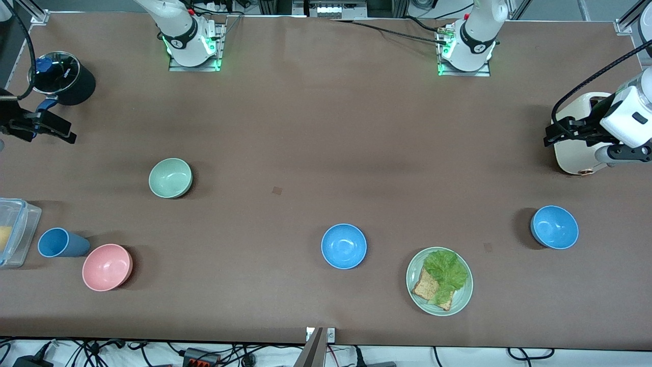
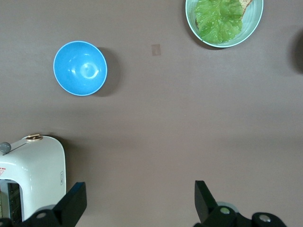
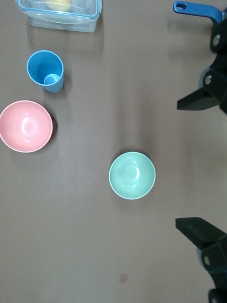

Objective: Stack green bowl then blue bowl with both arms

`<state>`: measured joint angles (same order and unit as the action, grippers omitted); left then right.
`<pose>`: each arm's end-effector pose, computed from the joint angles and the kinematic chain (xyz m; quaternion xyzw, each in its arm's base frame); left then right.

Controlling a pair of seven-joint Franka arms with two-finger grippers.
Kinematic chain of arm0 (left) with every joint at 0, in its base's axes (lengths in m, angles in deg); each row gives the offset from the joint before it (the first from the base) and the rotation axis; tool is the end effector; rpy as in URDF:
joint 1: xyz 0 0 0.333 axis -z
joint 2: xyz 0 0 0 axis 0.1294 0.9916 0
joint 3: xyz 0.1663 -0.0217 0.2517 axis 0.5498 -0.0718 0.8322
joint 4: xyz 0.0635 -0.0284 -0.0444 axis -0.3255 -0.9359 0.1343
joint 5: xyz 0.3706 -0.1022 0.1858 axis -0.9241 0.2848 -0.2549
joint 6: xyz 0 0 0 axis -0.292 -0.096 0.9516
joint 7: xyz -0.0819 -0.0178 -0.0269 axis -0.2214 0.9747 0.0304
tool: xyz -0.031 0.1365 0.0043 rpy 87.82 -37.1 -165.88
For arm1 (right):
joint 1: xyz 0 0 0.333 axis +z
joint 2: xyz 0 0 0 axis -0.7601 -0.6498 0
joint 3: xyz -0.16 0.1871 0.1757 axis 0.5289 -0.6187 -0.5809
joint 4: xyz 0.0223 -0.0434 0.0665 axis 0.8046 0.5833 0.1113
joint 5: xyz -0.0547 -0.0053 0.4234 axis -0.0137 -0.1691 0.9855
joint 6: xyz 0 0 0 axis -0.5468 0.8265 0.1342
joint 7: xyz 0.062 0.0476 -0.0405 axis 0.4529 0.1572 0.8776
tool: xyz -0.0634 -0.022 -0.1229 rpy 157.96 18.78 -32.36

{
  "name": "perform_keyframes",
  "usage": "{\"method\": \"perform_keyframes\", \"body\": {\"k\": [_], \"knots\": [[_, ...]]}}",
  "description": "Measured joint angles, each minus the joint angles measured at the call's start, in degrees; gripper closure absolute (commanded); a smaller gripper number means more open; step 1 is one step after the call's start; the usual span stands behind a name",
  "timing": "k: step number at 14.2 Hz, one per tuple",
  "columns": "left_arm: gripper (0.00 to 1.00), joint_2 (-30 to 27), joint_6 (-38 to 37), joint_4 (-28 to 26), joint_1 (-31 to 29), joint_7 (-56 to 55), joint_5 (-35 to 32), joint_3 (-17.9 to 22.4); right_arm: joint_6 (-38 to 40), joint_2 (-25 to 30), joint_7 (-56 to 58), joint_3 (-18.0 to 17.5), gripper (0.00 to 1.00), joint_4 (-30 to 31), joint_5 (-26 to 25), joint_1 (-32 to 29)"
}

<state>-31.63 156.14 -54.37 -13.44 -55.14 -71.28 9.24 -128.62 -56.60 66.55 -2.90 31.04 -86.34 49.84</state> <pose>0.5973 0.0122 0.5051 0.9992 0.0129 -0.0362 0.0060 0.6045 -0.0469 0.5397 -0.9998 0.0186 -0.0014 0.0016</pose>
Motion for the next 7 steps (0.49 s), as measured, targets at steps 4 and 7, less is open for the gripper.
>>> {"method": "perform_keyframes", "body": {"k": [4,7], "knots": [[0.0,0.0,0.0,0.0,0.0,0.09,0.0,0.02,-0.27,0.27,0.0,-0.01,0.0,0.95,-0.08,0.0],[0.0,0.0,0.0,0.0,0.0,0.13,0.0,0.11,-0.45,0.29,0.0,-0.01,0.0,1.3,-0.09,0.0]]}}
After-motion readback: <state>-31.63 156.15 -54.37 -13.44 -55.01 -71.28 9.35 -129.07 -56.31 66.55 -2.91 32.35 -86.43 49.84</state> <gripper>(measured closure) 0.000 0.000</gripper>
